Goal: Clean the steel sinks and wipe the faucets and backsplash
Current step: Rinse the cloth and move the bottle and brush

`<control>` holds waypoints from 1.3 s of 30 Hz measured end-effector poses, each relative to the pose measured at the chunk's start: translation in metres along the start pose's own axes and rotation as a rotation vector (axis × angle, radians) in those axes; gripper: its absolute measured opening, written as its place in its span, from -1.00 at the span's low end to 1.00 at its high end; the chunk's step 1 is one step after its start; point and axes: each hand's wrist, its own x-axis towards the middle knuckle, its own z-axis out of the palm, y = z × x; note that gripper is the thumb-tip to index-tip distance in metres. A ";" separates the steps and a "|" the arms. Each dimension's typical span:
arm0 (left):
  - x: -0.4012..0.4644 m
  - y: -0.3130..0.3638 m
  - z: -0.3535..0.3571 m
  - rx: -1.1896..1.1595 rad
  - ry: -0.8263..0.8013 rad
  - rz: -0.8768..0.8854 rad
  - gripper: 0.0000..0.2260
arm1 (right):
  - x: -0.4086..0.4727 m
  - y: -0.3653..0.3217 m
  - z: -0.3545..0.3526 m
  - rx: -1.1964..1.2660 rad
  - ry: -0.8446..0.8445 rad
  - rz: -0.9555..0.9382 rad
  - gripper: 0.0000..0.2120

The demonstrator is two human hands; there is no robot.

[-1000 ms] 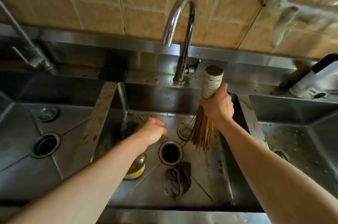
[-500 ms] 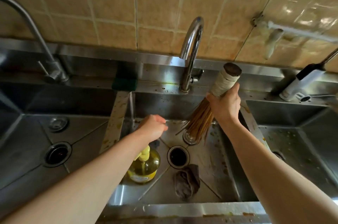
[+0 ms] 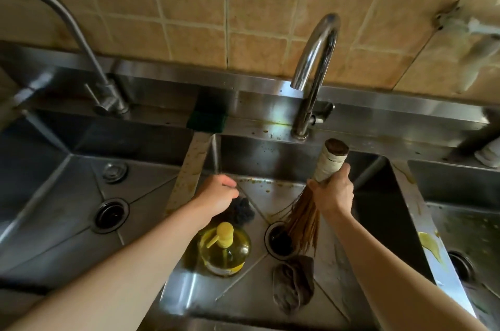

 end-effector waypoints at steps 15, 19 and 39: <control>0.052 -0.022 0.013 0.249 -0.152 -0.164 -0.77 | 0.017 0.010 0.049 -0.025 -0.114 -0.069 -0.54; 0.036 -0.010 0.007 0.539 -0.358 -0.095 -0.68 | 0.018 0.017 0.054 -0.021 -0.120 -0.050 -0.54; -0.032 0.002 0.004 0.798 -0.082 0.215 -0.83 | -0.014 0.002 0.018 0.087 -0.047 -0.074 -0.53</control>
